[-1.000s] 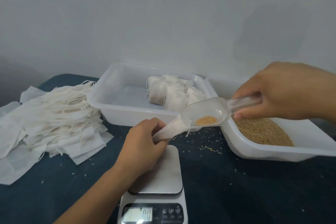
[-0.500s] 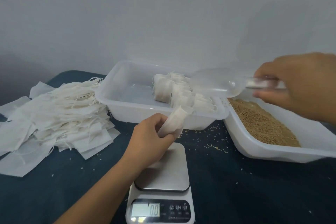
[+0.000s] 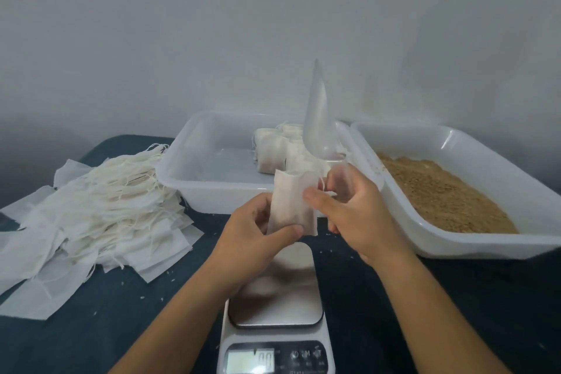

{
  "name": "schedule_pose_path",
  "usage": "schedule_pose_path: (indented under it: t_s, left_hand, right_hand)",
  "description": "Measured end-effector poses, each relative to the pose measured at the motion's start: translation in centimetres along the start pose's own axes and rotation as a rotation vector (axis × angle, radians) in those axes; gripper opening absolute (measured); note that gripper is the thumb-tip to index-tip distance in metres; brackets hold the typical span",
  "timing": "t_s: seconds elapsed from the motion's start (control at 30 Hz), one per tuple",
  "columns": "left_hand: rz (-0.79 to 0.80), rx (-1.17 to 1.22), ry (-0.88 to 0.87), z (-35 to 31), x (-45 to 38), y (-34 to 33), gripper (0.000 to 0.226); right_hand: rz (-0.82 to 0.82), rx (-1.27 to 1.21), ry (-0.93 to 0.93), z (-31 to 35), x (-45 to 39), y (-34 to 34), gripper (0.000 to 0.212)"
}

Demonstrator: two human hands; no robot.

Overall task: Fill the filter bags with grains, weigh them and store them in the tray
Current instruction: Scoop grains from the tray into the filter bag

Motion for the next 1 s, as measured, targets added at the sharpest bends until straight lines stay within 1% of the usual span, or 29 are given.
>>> schedule_pose_path:
  t_s: [0.1, 0.13, 0.17, 0.27, 0.3, 0.4, 0.5, 0.63, 0.67, 0.73, 0.87, 1.0]
  left_hand:
    - [0.099, 0.031, -0.013, 0.1, 0.0, -0.5, 0.050]
    - [0.120, 0.047, -0.012, 0.0, 0.0, -0.6, 0.050]
    - [0.122, 0.059, -0.017, -0.1, 0.0, -0.6, 0.047]
    - [0.039, 0.038, -0.083, -0.7, 0.1, -0.4, 0.018]
    - [0.013, 0.025, -0.106, -0.9, 0.2, -0.3, 0.012]
    - [-0.010, -0.028, -0.123, -1.3, 0.4, 0.1, 0.017]
    - [0.040, -0.051, -0.086, -1.3, 1.0, 0.7, 0.026]
    - [0.163, -0.020, 0.012, -0.4, 2.4, 1.5, 0.025]
    - [0.180, -0.020, 0.034, -0.1, 2.8, 1.7, 0.022]
    - [0.202, -0.046, 0.065, 0.2, 3.5, 2.1, 0.004]
    - [0.245, -0.164, 0.130, 0.5, 4.1, 2.9, 0.024]
    - [0.248, -0.223, 0.160, 0.7, 4.1, 3.4, 0.011]
  right_hand:
    - [-0.038, -0.018, 0.044, -0.4, 0.2, 0.1, 0.030]
    - [-0.046, -0.025, 0.059, -0.3, 0.4, 0.3, 0.032]
    - [-0.053, -0.034, 0.068, -0.3, 0.7, 0.4, 0.032]
    - [-0.051, -0.063, 0.079, -0.1, 1.4, 0.7, 0.032]
    - [-0.045, -0.070, 0.086, 0.0, 1.6, 0.6, 0.033]
    - [-0.053, -0.048, 0.083, 0.1, 2.1, 0.6, 0.036]
    - [-0.040, -0.016, 0.072, 0.2, 2.8, 0.6, 0.038]
    - [0.049, 0.034, 0.036, 0.2, 3.4, -0.2, 0.037]
    - [0.077, 0.057, 0.025, 0.1, 3.5, -0.5, 0.036]
    - [0.129, 0.100, -0.002, -0.1, 3.7, -1.0, 0.035]
    - [0.177, 0.119, -0.079, -0.5, 3.9, -2.1, 0.031]
    - [0.159, 0.122, -0.116, -0.8, 4.0, -2.6, 0.025]
Point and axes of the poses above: each hand's wrist, its own x-axis away from the middle knuckle, its own y-axis out of the back of the hand, z = x × y, the point moved 5 cm from there along -x, towards the middle knuckle, and after that the axes turned 10 degrees about z, right-handed, at the moved point
